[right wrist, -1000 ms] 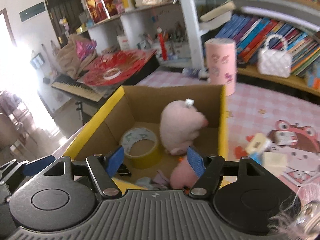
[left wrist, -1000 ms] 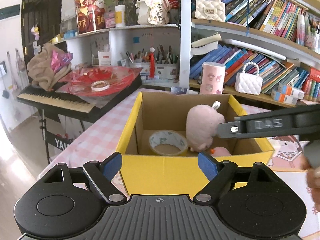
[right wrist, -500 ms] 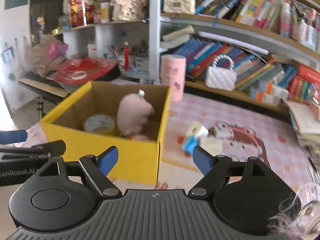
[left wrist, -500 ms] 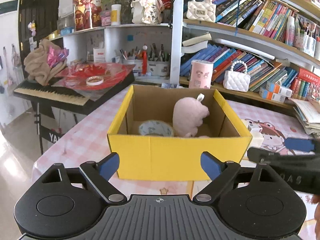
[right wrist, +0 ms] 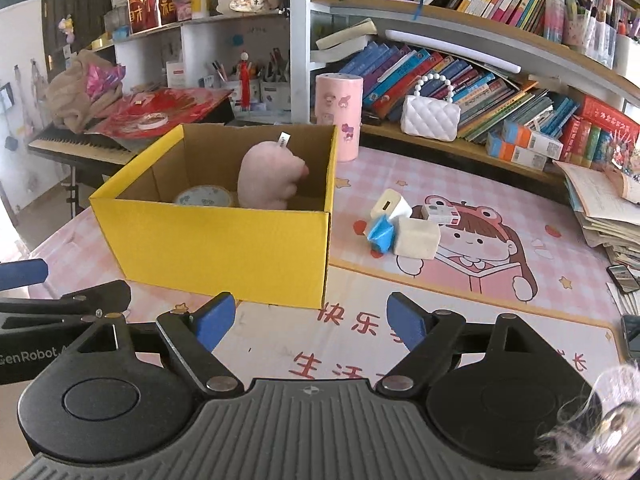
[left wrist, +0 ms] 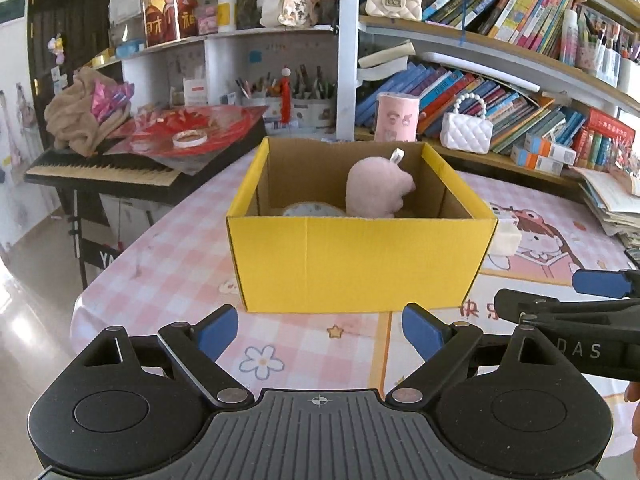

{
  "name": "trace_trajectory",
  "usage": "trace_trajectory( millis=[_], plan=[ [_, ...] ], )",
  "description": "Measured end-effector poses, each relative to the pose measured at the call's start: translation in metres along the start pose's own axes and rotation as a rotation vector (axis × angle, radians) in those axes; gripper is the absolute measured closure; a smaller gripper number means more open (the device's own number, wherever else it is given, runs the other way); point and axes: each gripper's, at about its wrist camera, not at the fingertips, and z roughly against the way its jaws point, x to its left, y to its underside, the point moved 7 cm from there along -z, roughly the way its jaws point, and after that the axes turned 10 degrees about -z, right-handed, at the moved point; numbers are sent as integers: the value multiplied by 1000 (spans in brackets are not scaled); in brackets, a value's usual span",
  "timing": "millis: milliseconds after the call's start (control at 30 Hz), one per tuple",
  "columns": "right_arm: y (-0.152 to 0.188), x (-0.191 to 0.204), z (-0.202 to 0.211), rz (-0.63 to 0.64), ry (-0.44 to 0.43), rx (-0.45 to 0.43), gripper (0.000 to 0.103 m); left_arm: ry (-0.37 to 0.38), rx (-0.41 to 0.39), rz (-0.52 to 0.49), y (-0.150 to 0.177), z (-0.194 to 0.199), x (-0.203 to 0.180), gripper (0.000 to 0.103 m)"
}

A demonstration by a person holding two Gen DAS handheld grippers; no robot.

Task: Organize objects
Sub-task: 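Withdraw both tools up from the box, then move both tools toward the blue packet and white blocks on the mat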

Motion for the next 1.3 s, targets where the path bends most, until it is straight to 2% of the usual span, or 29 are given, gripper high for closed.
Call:
trace_trajectory(
  millis=[467, 1300],
  plan=[
    [31, -4, 26, -36, 51, 9, 19, 36, 20, -58, 17, 14, -9, 10],
    [75, -58, 82, -204, 242, -20, 18, 223, 17, -212, 29, 27, -70, 10]
  ],
)
